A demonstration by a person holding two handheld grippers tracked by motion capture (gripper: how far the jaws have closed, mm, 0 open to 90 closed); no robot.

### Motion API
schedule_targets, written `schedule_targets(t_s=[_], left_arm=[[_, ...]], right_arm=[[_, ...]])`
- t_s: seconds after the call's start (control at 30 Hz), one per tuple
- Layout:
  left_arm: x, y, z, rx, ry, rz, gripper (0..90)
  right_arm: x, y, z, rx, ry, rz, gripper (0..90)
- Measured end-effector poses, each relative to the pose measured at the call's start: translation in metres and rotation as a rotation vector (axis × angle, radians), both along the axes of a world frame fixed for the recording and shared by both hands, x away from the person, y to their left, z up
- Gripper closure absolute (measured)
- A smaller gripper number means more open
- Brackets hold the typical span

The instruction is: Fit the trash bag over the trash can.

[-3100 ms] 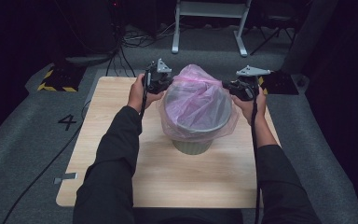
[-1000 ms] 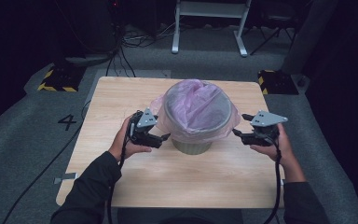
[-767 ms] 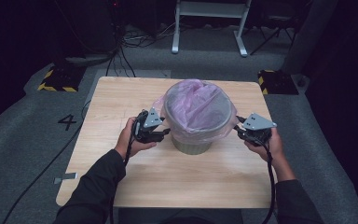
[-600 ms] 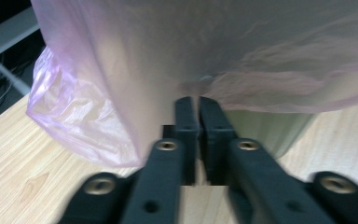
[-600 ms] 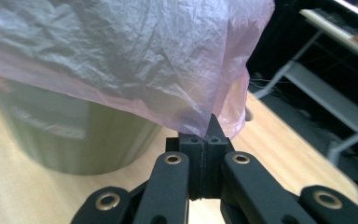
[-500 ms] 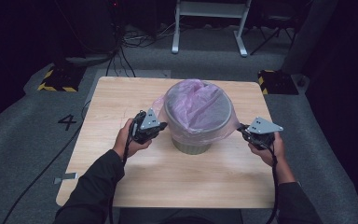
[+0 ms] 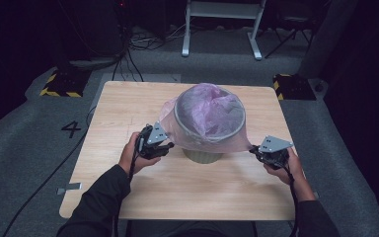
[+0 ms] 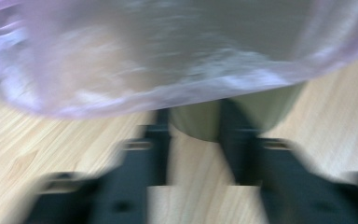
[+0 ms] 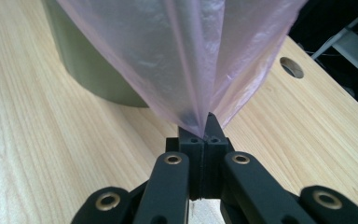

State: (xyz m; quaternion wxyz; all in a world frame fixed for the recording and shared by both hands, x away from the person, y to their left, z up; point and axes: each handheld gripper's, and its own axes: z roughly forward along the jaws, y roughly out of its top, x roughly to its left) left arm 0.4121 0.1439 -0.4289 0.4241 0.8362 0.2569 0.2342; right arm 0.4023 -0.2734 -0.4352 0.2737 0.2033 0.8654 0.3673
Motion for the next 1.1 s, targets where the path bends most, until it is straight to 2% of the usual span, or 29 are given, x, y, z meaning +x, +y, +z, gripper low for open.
schedule_targets(t_s=[0.07, 0.1, 0.17, 0.2, 0.3, 0.33, 0.37, 0.4, 0.47, 0.5, 0.6, 0.63, 0.7, 0.73, 0.77, 0.8, 0.83, 0.87, 0.9, 0.97, 1.1], left_arm=[[-0.002, 0.005, 0.000, -0.018, -0.015, 0.041, 29.5], [-0.002, 0.007, -0.001, -0.015, -0.019, 0.050, 22.7], [-0.002, 0.006, -0.001, 0.009, -0.037, 0.071, 16.7], [-0.002, 0.004, -0.001, 0.022, -0.059, 0.082, 15.6], [-0.002, -0.008, 0.000, 0.108, -0.181, 0.124, 15.7], [-0.002, -0.010, 0.001, 0.127, -0.205, 0.135, 15.7], [-0.001, -0.012, 0.002, 0.129, -0.213, 0.135, 15.7], [0.001, -0.012, 0.005, 0.113, -0.208, 0.121, 15.8], [0.005, -0.013, 0.008, 0.086, -0.213, 0.131, 15.7], [0.008, -0.014, 0.009, 0.083, -0.202, 0.115, 15.8], [0.017, -0.021, 0.006, 0.152, -0.181, 0.100, 15.6], [0.020, -0.022, 0.004, 0.159, -0.166, 0.092, 15.7], [0.025, -0.025, 0.003, 0.181, -0.185, 0.101, 16.3], [0.026, -0.026, 0.003, 0.171, -0.183, 0.101, 21.3], [0.026, -0.025, 0.003, 0.164, -0.192, 0.098, 36.2], [0.026, -0.024, 0.004, 0.154, -0.200, 0.102, 46.9], [0.026, -0.022, 0.004, 0.152, -0.204, 0.101, 52.6], [0.026, -0.021, 0.005, 0.156, -0.210, 0.108, 66.5], [0.026, -0.020, 0.005, 0.167, -0.217, 0.113, 73.4], [0.025, -0.017, 0.006, 0.155, -0.221, 0.092, 88.0], [0.018, -0.017, 0.003, 0.193, -0.217, 0.051, 89.9]], right_arm=[[0.000, -0.004, 0.001, 0.033, 0.005, -0.015, 90.0], [0.000, -0.006, 0.002, 0.039, 0.003, -0.023, 90.0], [0.000, -0.008, 0.003, 0.059, -0.006, -0.031, 90.0], [-0.001, -0.009, 0.004, 0.067, -0.007, -0.034, 89.1], [-0.002, -0.010, 0.007, 0.086, -0.017, -0.032, 88.4], [-0.003, -0.009, 0.009, 0.093, -0.022, -0.034, 88.0], [-0.003, -0.009, 0.009, 0.096, -0.024, -0.034, 87.7], [-0.003, -0.009, 0.010, 0.098, -0.024, -0.035, 87.5], [-0.003, -0.008, 0.010, 0.099, -0.025, -0.037, 87.3], [-0.002, -0.007, 0.010, 0.099, -0.025, -0.034, 87.3], [-0.002, -0.005, 0.010, 0.101, -0.024, -0.030, 86.7], [-0.002, -0.004, 0.010, 0.101, -0.025, -0.027, 86.6], [-0.002, -0.002, 0.010, 0.103, -0.031, -0.027, 86.6], [-0.002, -0.001, 0.010, 0.099, -0.034, -0.028, 86.6], [-0.002, 0.000, 0.010, 0.096, -0.037, -0.028, 86.7], [-0.002, 0.000, 0.010, 0.096, -0.039, -0.029, 86.7], [-0.002, 0.001, 0.010, 0.096, -0.039, -0.030, 87.0], [-0.002, 0.001, 0.010, 0.097, -0.039, -0.031, 87.3], [-0.002, 0.001, 0.010, 0.097, -0.040, -0.035, 87.9], [-0.002, 0.001, 0.010, 0.102, -0.039, -0.037, 89.4], [-0.002, -0.001, 0.009, 0.099, -0.020, -0.033, 90.0]])
